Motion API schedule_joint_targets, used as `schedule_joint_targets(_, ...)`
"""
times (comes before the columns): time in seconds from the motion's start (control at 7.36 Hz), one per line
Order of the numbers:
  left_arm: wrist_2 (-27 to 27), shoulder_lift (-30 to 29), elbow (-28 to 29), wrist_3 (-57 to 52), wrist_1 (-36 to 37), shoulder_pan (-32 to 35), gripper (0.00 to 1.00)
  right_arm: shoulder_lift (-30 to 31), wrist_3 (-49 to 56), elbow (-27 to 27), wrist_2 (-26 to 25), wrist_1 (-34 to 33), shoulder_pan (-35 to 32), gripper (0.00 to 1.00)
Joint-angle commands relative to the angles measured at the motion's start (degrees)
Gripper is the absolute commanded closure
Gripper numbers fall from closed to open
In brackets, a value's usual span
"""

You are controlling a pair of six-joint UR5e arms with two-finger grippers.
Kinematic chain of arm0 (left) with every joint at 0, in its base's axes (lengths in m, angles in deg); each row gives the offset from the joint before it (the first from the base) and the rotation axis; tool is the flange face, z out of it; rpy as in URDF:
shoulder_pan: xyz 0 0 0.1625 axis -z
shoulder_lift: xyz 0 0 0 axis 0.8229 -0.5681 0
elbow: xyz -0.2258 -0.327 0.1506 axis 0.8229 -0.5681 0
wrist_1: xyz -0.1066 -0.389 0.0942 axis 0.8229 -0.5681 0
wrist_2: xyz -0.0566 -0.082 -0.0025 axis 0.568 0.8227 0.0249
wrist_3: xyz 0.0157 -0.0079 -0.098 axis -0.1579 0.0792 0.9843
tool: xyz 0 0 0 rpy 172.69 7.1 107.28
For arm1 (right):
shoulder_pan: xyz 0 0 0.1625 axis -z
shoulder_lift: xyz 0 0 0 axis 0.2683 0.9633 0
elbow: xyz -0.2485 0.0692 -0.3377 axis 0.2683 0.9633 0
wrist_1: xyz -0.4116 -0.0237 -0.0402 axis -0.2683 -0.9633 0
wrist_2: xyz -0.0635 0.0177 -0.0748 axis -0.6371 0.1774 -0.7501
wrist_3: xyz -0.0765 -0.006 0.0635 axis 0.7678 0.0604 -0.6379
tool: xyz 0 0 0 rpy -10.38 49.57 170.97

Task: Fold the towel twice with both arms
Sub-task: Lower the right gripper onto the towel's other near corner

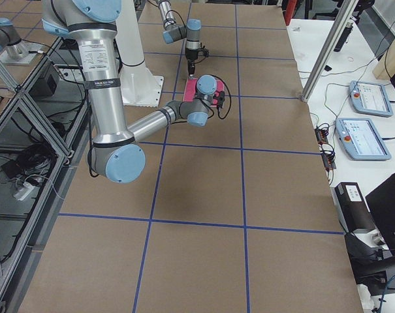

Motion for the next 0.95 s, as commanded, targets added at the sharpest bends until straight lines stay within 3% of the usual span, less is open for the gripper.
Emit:
schedule_joint_targets(0.0,0.0,0.0,0.0,0.0,0.0,0.0,0.71,0.1,0.0,0.0,0.0,0.4,0.3,0.01)
schedule_joint_targets(0.27,0.0,0.0,-0.1,0.0,0.0,0.0,0.72,0.1,0.0,-0.1,0.0,0.5,0.8,0.01)
schedule_joint_targets(0.41,0.0,-0.1,-0.2,0.1,0.0,0.0,0.79,0.3,0.0,-0.1,0.1,0.7,1.2,0.01)
schedule_joint_targets(0.54,-0.1,-0.2,-0.3,0.1,-0.1,0.0,0.94,0.4,0.0,-0.1,0.0,0.7,1.8,0.01)
schedule_joint_targets(0.68,-0.1,-0.2,-0.4,0.0,-0.2,0.0,1.0,0.4,-0.2,0.0,-0.3,0.7,3.1,0.01)
schedule_joint_targets(0.82,-0.1,-0.1,-0.4,0.0,-0.2,0.0,1.0,0.3,-0.2,0.0,-0.4,0.7,3.9,0.01)
